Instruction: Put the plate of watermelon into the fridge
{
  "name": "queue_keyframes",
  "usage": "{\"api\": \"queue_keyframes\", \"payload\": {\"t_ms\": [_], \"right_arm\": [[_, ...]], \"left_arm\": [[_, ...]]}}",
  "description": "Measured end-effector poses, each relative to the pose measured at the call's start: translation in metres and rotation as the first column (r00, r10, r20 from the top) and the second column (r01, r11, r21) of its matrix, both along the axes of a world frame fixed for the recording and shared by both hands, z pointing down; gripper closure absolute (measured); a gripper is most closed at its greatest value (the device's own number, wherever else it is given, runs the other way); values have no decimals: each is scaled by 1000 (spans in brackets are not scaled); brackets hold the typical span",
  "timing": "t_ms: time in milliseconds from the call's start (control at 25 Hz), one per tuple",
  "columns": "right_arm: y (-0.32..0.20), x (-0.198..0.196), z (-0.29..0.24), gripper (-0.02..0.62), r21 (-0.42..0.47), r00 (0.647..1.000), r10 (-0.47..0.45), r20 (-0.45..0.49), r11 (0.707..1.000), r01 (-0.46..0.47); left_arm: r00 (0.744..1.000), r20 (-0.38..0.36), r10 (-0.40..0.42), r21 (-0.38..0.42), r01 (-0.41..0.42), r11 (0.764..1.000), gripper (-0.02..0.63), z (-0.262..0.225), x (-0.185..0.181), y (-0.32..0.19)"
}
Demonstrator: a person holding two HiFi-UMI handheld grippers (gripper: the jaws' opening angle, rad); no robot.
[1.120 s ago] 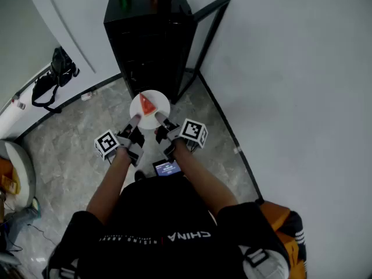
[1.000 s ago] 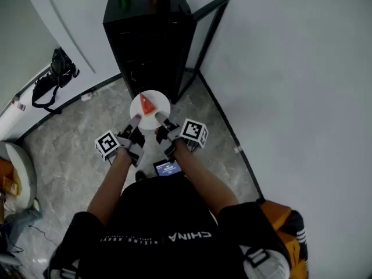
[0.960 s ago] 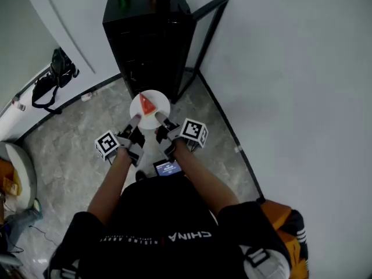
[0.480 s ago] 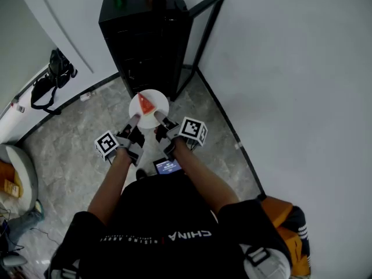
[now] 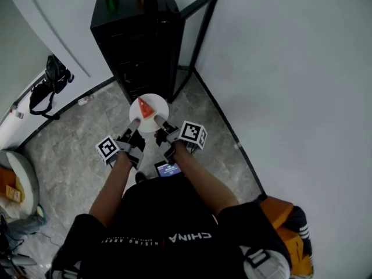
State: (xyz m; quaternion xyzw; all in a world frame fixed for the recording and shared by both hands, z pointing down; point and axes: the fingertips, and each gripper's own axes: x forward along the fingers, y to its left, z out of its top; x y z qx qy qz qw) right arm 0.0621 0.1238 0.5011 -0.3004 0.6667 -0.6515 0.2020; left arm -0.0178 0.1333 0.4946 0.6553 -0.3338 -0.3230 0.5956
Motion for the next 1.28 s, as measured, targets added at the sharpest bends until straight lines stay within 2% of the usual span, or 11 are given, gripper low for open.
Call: {"api": "queue_keyframes", "payload": {"t_ms": [320, 520, 640, 840, 1280], "right_arm": [[-23, 49, 5, 563, 3, 1000, -5, 1, 1000, 5], [-30, 57, 9, 563, 0, 998, -49, 27, 999, 49], [-34, 50, 16, 563, -11, 997, -70, 15, 997, 70], [-56, 31, 25, 563, -38, 998, -55, 22, 998, 56], [-130, -44, 11, 563, -4, 999, 45, -7, 999, -45]], "left_arm": [[999, 32, 13, 16, -13, 1000, 565, 1, 49, -22], [999, 23, -46, 9, 46, 999, 565, 1, 58, -25], [998, 25, -63, -9, 63, 998, 565, 9, 51, -28], [999, 23, -48, -23, 49, 999, 565, 20, 32, -51], [997, 29, 77, 21, -78, 997, 565, 0, -41, -134]]}}
